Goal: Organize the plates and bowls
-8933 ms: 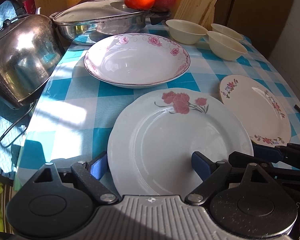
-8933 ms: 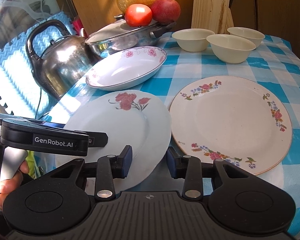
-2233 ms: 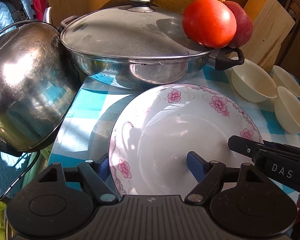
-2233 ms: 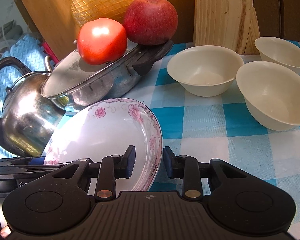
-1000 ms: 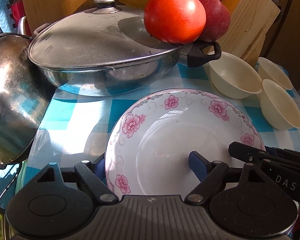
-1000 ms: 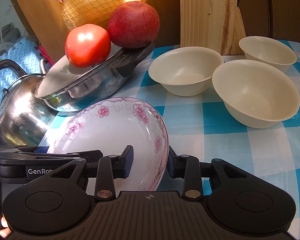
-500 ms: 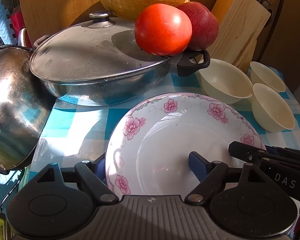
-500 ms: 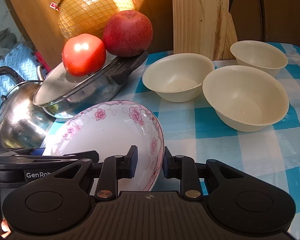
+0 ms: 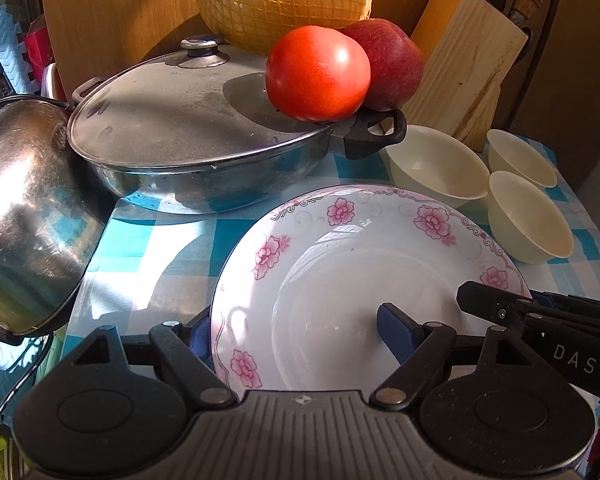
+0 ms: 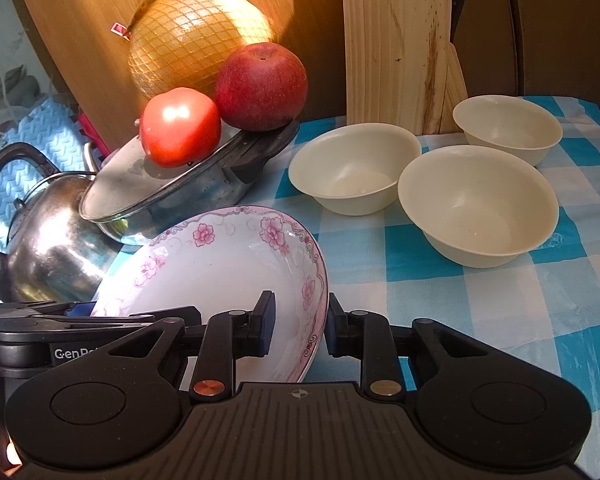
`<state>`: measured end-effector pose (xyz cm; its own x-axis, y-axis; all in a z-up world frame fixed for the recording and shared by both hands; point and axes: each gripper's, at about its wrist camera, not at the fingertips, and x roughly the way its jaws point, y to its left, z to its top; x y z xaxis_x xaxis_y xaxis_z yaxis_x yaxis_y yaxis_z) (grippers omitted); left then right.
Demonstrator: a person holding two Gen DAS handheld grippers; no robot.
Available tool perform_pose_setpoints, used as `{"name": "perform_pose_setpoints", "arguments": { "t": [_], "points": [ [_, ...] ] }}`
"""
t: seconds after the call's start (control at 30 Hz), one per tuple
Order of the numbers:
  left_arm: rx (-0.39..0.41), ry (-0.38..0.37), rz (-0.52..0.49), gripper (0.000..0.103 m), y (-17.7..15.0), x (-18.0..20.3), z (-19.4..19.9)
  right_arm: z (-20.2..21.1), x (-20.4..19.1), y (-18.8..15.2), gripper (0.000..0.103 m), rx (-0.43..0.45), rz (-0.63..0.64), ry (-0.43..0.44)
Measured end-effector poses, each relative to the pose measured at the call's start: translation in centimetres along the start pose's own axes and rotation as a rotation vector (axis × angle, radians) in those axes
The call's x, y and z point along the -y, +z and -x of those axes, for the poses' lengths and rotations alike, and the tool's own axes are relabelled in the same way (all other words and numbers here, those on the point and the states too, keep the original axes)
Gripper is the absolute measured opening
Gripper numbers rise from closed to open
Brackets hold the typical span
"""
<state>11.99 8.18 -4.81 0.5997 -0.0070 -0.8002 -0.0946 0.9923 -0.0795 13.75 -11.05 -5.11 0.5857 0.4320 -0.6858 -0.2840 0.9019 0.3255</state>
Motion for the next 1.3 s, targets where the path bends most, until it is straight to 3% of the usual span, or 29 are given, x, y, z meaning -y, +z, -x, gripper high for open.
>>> {"name": "perform_pose_setpoints", "arguments": {
  "t": [1.3],
  "points": [
    [0.064,0.020,-0.031,0.075,-5.7,0.6,5.9,5.6,-1.8,-4.8,0.032,0.003,0.065,0.032]
  ]
}}
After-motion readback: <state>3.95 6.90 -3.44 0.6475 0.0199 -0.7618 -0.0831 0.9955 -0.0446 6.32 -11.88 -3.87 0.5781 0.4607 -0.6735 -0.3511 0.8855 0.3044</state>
